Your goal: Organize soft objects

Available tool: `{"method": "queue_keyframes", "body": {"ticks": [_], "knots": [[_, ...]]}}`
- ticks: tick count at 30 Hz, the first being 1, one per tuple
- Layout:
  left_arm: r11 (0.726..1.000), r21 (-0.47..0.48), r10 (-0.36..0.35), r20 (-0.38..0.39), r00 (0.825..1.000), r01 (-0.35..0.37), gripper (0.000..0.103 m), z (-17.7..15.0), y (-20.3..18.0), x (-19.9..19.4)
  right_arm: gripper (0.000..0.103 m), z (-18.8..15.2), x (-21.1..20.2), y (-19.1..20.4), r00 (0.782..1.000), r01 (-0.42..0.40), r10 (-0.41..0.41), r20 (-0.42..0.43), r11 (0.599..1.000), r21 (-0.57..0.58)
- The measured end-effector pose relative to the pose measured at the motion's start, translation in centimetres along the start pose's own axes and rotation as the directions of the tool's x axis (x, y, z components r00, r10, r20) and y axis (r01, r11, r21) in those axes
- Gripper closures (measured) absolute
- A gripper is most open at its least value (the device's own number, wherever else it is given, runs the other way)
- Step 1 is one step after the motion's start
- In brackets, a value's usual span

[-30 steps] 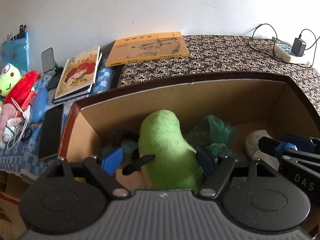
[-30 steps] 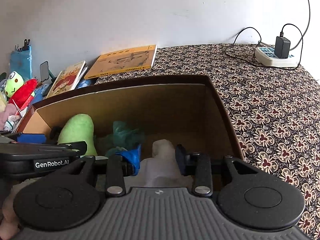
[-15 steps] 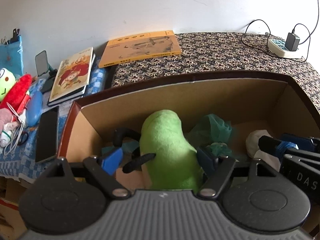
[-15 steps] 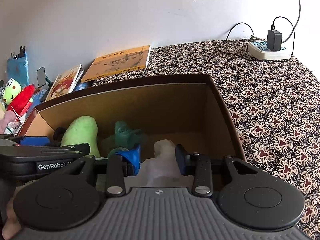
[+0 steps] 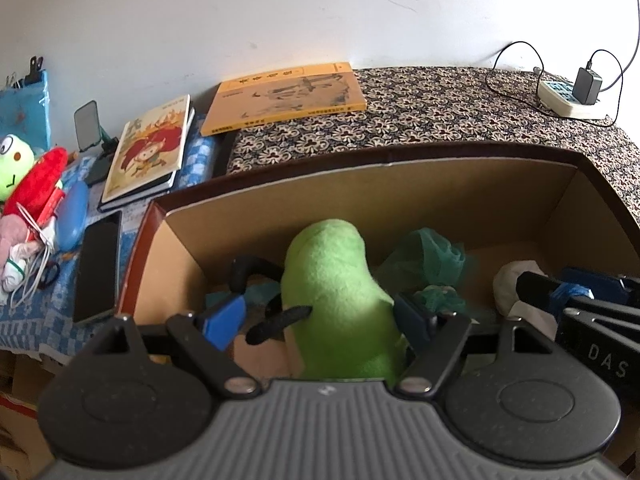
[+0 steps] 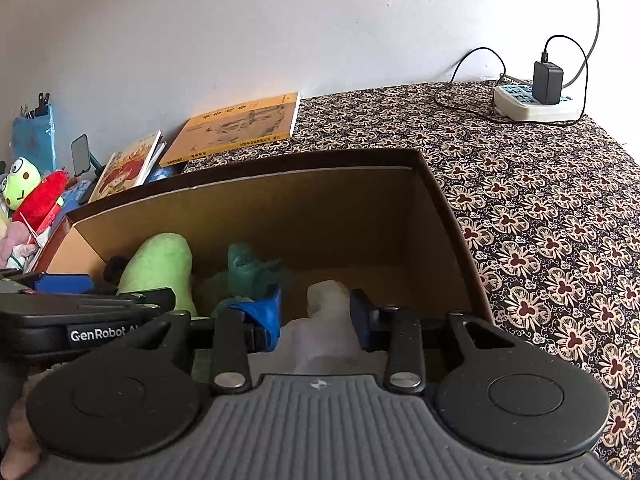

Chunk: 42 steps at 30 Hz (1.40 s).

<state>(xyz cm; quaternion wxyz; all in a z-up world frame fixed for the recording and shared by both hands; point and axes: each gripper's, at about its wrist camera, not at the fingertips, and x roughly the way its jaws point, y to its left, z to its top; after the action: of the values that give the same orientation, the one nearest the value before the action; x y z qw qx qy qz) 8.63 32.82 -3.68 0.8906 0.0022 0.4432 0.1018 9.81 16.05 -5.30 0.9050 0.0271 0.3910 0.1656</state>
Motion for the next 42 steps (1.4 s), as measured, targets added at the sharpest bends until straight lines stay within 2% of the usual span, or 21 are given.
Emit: {"method": "queue_keyframes", "body": {"ticks": [18,42], "knots": [[1.000,0.007,0.001,-0.001,1.000,-0.001,0.027,0.03,-0.09,-0.01,0.084,0.13,0.61,-0.22,0.999,-0.007,0.007,-0.037,1.000,-0.002],[1.000,0.017,0.000,-0.002,1.000,0.000,0.027,0.11,-0.25,0.16,0.082,-0.04,0.68,-0.15,0.999,-0.020,0.019,-0.044,1.000,-0.008]]}}
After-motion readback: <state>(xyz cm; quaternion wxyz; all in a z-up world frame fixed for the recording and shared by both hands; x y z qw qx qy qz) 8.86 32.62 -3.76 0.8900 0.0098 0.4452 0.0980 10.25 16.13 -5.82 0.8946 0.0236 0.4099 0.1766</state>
